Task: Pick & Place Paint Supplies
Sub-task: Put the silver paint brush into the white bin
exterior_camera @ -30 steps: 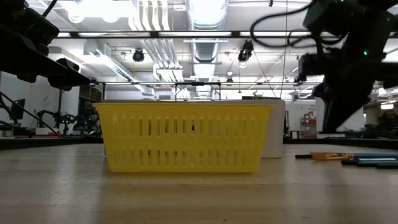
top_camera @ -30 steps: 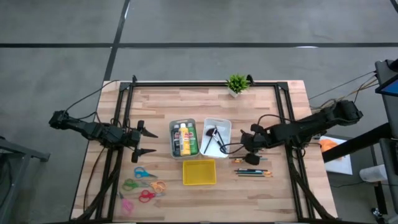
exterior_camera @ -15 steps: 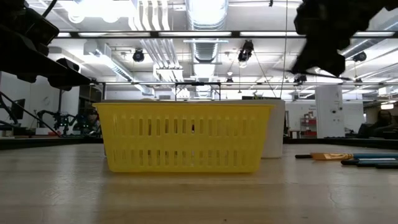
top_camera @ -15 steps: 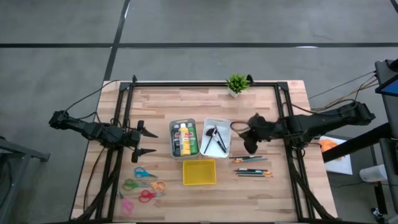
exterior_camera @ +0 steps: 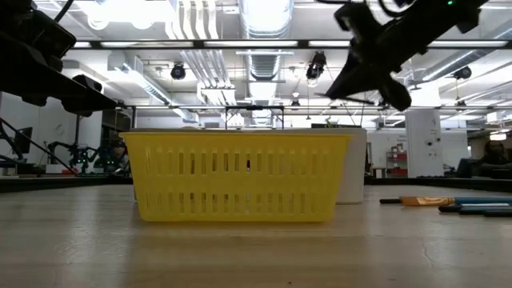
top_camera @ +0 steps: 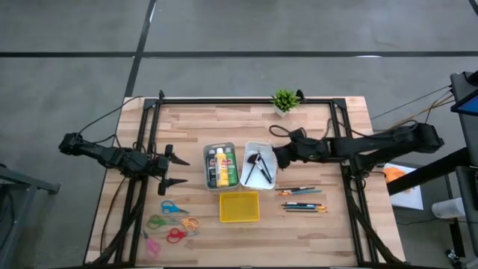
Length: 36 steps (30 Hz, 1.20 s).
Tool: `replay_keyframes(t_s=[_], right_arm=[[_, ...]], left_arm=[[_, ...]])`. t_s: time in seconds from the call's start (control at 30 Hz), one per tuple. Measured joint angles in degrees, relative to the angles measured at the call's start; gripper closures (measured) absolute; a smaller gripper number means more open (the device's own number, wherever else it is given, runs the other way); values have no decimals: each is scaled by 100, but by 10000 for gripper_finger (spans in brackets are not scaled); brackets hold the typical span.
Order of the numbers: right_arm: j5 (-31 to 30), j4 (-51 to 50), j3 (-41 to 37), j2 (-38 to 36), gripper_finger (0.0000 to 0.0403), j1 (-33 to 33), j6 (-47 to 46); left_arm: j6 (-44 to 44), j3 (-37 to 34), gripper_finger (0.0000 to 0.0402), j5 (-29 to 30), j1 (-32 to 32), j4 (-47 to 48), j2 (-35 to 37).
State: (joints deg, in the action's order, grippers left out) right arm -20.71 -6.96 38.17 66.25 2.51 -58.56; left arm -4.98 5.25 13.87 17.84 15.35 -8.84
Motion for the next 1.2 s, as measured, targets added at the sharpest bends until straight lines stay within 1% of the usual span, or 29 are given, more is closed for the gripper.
replay_keyframes(t_s=[0.23,0.57,0.67,0.77,0.97,1.2], right_arm=[[39,78,407,951,384,-55,-87],[928,2,1082,2115,384,-381,-111],[1059,-62,1315,2453,384,-456,-103],[1108,-320,1620,2769,384,-503,-93],[1312,-1281,2260,3342,384,-590,208],[1338,-1845,2783,3779,384,-613,371]], left_arm=[[1,1,96,0,1,0,0],[1,-1,96,0,0,0,0],[1,1,96,0,1,0,0],[1,0,96,-1,0,0,0],[1,-1,96,0,1,0,0],[1,1,96,0,1,0,0]])
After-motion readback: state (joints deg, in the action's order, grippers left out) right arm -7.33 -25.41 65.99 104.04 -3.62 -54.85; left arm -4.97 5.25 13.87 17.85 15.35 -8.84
